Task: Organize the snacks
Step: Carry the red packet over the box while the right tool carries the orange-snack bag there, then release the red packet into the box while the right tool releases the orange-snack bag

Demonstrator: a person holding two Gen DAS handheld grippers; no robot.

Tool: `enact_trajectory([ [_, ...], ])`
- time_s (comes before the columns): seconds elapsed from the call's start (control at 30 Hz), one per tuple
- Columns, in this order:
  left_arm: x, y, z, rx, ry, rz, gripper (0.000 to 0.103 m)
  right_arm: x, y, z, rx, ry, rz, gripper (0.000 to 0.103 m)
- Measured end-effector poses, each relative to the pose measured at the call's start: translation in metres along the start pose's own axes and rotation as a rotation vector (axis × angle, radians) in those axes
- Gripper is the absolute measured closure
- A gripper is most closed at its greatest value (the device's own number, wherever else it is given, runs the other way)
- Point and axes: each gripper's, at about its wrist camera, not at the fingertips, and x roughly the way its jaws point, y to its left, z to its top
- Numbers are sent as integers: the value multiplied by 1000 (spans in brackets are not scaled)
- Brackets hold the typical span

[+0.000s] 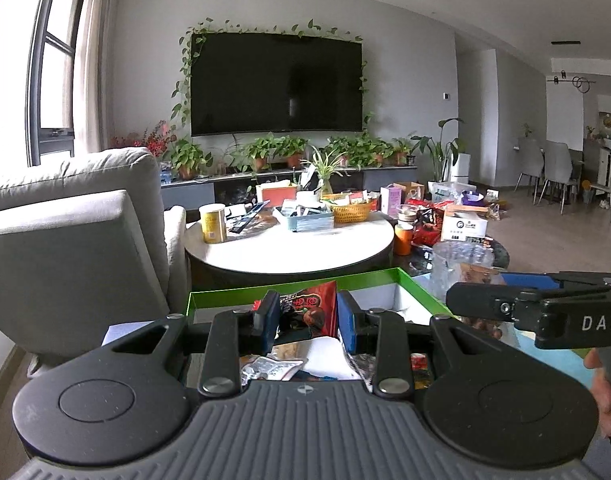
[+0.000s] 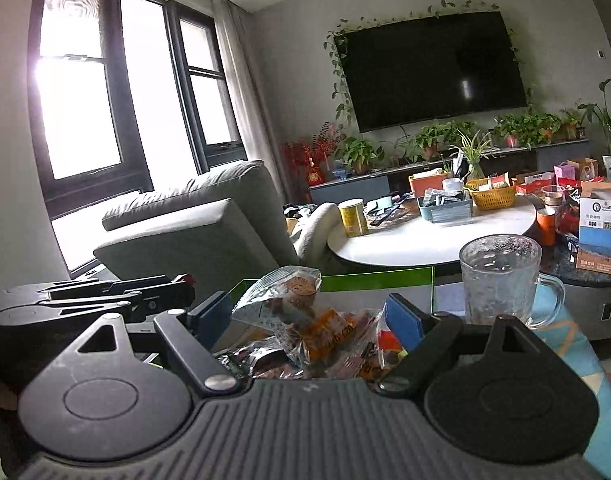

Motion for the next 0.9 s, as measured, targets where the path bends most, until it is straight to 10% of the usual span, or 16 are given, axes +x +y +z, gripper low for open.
enact_trajectory([
  [0.53, 55, 21, -17, -33, 100, 27, 74, 46, -11, -6, 30, 65, -44, 45],
  [0.9, 50, 15, -31, 5, 133, 70, 53, 52, -8, -22, -26, 129, -95, 45],
])
